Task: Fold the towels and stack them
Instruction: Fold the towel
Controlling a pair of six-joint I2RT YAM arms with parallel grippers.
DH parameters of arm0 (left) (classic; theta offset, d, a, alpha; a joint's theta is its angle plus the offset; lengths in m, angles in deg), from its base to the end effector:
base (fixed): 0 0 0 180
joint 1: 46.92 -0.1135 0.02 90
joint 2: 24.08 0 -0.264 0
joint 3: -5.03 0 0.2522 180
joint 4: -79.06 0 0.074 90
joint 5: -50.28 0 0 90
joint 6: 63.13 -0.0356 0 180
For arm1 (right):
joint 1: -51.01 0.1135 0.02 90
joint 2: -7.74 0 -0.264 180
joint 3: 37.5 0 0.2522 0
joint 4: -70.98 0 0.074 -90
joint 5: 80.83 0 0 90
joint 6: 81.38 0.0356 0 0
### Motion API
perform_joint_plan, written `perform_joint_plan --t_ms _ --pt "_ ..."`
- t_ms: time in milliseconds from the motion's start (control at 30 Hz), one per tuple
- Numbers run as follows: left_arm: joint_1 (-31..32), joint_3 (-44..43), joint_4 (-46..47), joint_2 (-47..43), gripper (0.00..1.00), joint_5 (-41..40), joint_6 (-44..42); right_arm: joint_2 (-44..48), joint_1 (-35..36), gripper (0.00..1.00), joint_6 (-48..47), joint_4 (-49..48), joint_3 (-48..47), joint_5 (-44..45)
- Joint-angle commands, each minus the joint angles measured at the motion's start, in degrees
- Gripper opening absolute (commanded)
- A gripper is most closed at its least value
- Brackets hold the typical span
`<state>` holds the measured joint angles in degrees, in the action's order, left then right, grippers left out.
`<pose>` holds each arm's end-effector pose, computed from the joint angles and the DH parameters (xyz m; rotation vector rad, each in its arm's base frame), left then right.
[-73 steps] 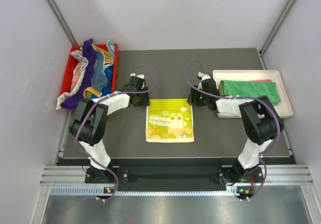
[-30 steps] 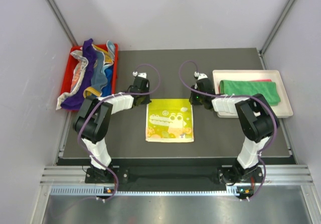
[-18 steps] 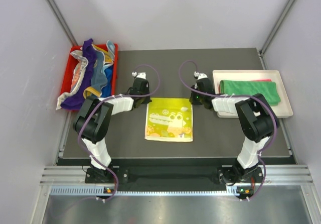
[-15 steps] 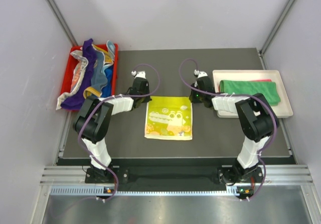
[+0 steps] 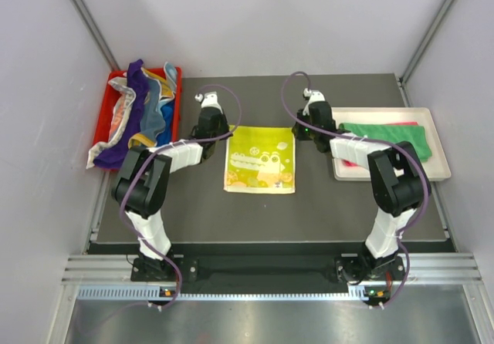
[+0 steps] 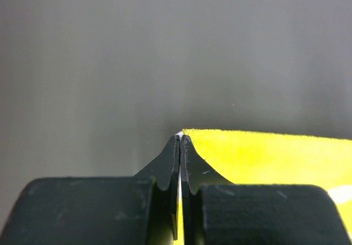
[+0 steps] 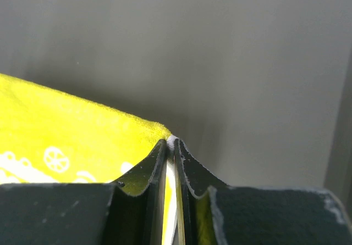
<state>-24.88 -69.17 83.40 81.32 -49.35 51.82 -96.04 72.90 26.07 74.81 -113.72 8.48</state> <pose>0.3759 -0.1458 0.1881 -0.1579 2.0437 -0.3433 0.3710 0.1495 0.1961 -0.0904 2.1454 0.4179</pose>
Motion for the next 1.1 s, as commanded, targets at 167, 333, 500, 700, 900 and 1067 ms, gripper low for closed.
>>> perform_joint_plan --t_ms 167,333,500,700,900,1067 --pt "-0.60 5.33 8.78 -5.91 0.00 4.52 0.01 4.98 -0.53 0.09 -0.67 -5.17 4.00 -1.24" --pt "-0.60 10.52 10.45 -9.77 0.00 7.34 1.06 9.91 -0.09 0.09 1.18 -7.11 10.32 -2.56" --pt "-0.60 15.35 11.07 -13.47 0.00 8.75 2.03 14.13 1.57 0.09 2.41 -8.52 16.21 -2.74" --pt "-0.51 20.88 10.72 -18.12 0.00 11.03 3.96 18.79 3.59 0.08 3.81 -9.31 20.88 -2.21" --pt "-0.42 25.99 10.72 -23.13 0.00 12.26 5.46 22.75 6.50 0.08 4.52 -9.40 25.53 0.16" --pt "0.19 29.24 10.37 -25.77 0.00 12.62 6.34 26.09 8.25 0.07 5.13 -9.14 28.26 2.35"
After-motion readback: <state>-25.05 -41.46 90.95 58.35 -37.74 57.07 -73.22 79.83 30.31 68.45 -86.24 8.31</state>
